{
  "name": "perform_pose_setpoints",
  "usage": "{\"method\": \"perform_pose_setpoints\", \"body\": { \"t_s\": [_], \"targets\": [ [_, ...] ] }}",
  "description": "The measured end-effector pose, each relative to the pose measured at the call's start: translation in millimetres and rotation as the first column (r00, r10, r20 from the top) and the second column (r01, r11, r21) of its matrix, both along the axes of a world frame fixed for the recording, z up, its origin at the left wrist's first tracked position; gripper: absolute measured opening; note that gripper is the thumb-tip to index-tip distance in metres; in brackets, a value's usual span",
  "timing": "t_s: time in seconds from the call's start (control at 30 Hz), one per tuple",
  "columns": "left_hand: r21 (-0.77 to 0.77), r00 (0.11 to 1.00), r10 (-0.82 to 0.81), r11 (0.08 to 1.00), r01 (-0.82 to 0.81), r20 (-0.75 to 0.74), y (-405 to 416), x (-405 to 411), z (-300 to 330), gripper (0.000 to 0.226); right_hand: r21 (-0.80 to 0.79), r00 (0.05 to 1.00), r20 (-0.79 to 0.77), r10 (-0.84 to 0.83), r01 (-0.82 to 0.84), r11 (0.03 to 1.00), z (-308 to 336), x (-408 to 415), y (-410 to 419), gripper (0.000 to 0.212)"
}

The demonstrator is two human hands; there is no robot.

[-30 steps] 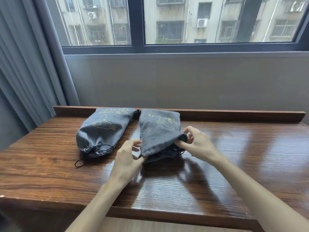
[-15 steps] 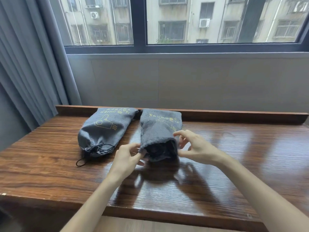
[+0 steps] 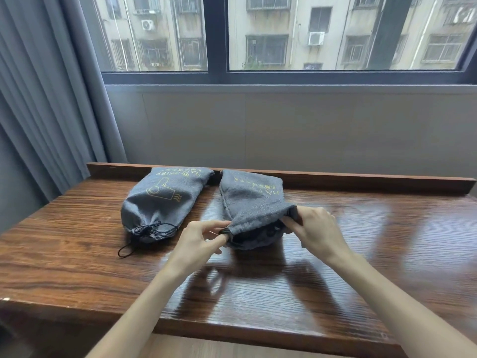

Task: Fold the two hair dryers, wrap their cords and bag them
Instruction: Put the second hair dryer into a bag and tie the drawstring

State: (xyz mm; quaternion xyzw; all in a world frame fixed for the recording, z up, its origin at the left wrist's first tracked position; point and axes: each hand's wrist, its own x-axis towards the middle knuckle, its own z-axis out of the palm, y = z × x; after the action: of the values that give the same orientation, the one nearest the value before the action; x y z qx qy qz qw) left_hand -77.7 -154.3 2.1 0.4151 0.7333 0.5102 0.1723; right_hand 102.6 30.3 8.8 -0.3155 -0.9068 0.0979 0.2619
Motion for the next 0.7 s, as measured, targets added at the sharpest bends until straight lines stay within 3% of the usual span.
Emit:
{"method": "perform_pose_setpoints", "body": {
  "t_s": [0.17, 0.33, 0.53, 0.7],
  "targets": [
    [0.123, 0.998, 0.051, 0.991, -0.056, 0.040, -2.6, 0.8, 7.3, 0.008, -0.333, 0.985, -0.089, 0.147, -0.168, 0.928, 8.5, 12.8, 5.1, 0.022],
    [0.208, 0.993, 0.000, 0.978, -0.025, 0.122, 1.0, 0.0, 27.7, 0.011, -0.384, 0.974, -0.090, 0.209, -0.228, 0.895, 28.5, 26.8, 13.6, 0.021],
    [0.233, 0.962, 0.006, 0.970, -0.073, 0.274, 16.0, -5.8, 51.9, 0.010, -0.573, 0.911, -0.237, 0.338, -0.412, 0.708, 64.3, 39.0, 19.3, 0.014],
    [0.244, 0.968, -0.097, 0.969, 0.039, 0.232, 32.9, -5.0, 78.2, 0.011, -0.604, 0.887, -0.396, 0.235, -0.445, 0.661, 90.4, 26.1, 21.4, 0.022]
  ]
}}
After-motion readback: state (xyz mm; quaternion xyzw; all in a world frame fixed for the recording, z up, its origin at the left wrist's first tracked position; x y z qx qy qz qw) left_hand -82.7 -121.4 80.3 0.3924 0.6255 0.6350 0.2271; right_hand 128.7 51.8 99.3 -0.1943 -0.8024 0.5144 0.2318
